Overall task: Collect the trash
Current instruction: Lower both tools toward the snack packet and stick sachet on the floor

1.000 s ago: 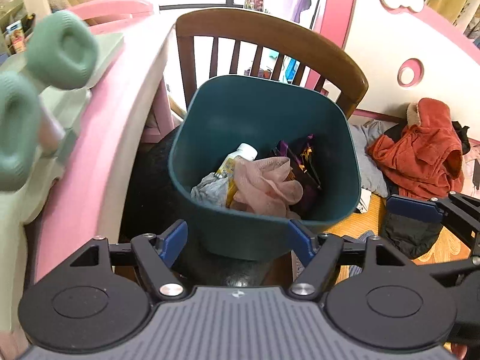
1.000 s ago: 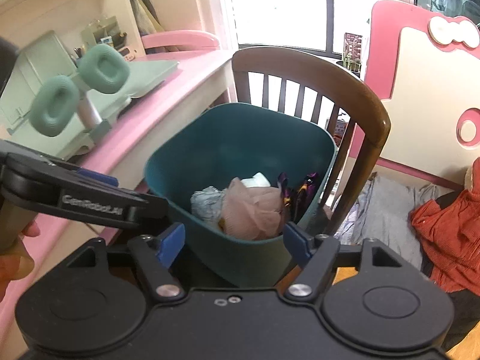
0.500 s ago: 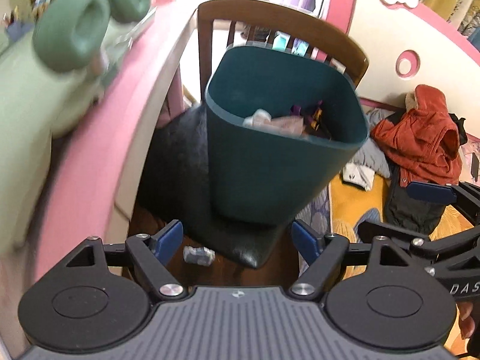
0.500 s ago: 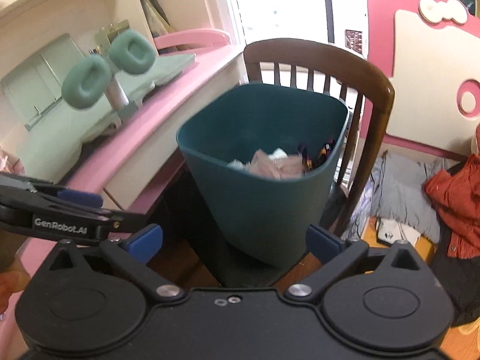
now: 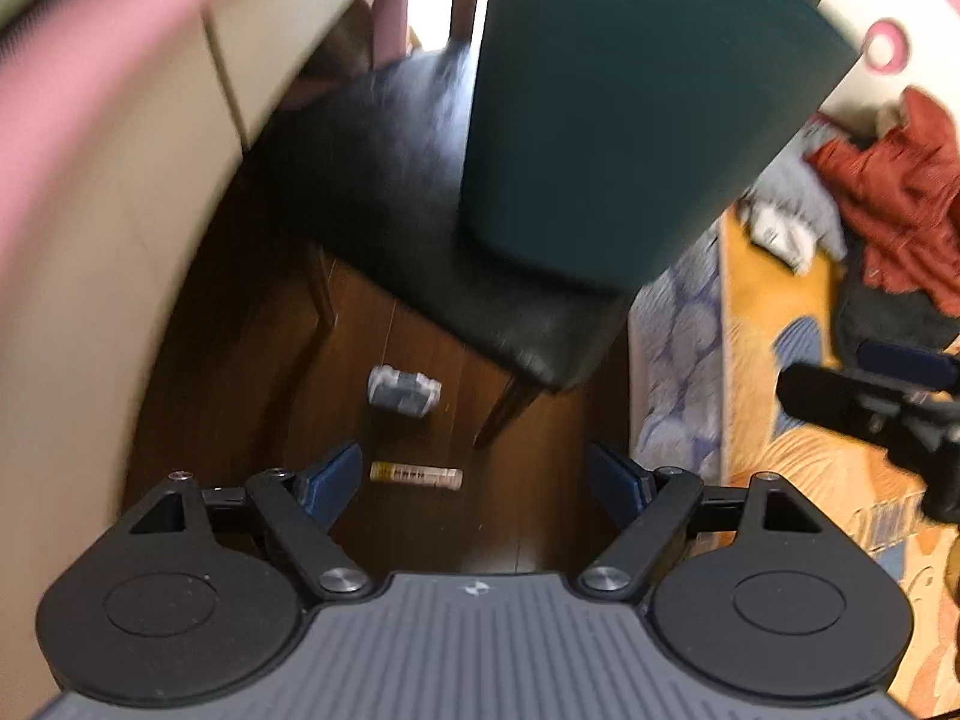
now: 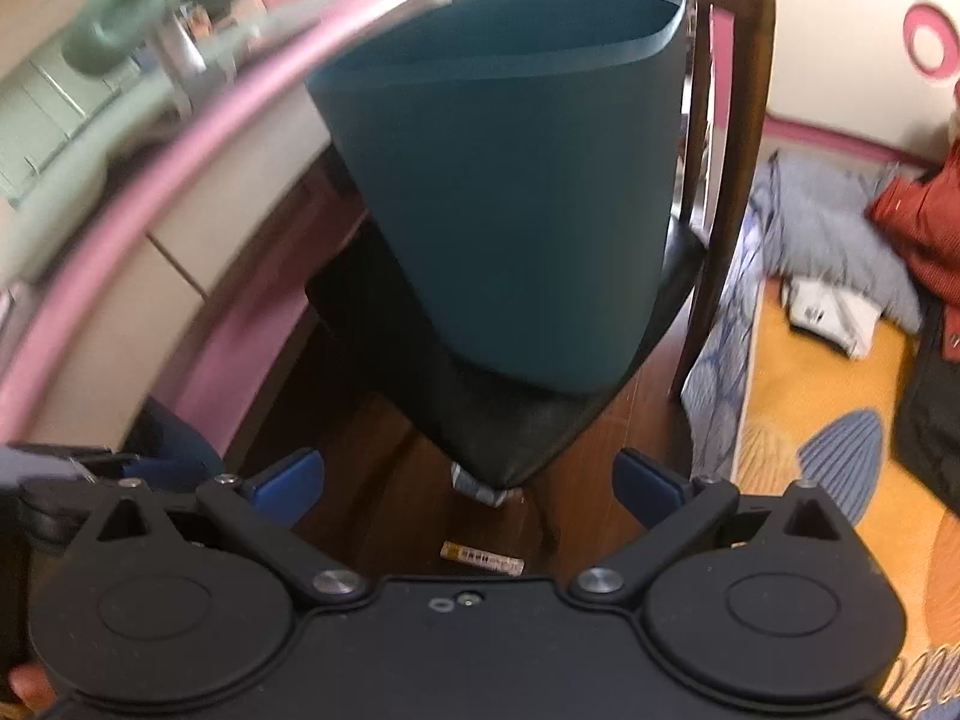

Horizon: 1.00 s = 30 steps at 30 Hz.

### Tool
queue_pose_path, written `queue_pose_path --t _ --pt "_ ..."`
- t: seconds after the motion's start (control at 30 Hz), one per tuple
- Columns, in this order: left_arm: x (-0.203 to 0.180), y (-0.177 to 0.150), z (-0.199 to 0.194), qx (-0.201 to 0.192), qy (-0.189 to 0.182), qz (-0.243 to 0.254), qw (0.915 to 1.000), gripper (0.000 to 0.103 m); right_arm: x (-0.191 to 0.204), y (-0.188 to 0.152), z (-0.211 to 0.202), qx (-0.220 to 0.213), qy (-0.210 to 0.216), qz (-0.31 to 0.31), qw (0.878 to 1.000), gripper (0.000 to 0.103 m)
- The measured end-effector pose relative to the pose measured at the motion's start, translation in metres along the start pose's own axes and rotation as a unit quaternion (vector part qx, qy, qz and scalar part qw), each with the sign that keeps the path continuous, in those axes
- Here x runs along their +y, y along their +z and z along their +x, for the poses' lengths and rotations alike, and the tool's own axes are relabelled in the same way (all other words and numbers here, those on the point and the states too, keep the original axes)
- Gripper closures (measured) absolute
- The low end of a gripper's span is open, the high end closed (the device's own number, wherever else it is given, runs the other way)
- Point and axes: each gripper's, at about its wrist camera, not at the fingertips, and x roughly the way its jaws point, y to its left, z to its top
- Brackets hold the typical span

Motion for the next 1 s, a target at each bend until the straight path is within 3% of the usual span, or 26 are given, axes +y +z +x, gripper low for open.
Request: queue_pose_path --t 0.27,0.5,0.77,0.87,1.0 --pt "0.007 -0.071 0.116 0.046 0.059 -0.027 0.9968 0.021 -0.002 -0.048 0.101 0.038 0.01 -0.023 0.999 0.0" --pt "0.018 -0.114 0.219 0.087 0.075 -0.081 0.9901 0.021 -0.009 -0.089 0.196 0.078 0.031 -0.092 0.992 0.003" --pt "0.057 -0.163 0.337 0.12 0.145 -0.062 0.9802 0.021 -0.018 -0.137 0.299 0.102 0.083 -0.131 0.983 0.004" --pt "0.074 -0.182 0.376 0.139 0.155 -0.067 0.9758 0.021 -0.017 -0.153 0.334 0.101 0.092 -0.137 0.981 0.004" --pt "0.084 -0.198 0.411 0.141 0.156 -0.05 0.9765 0.021 -0.016 -0.165 0.375 0.093 0.098 -0.138 0.981 0.004"
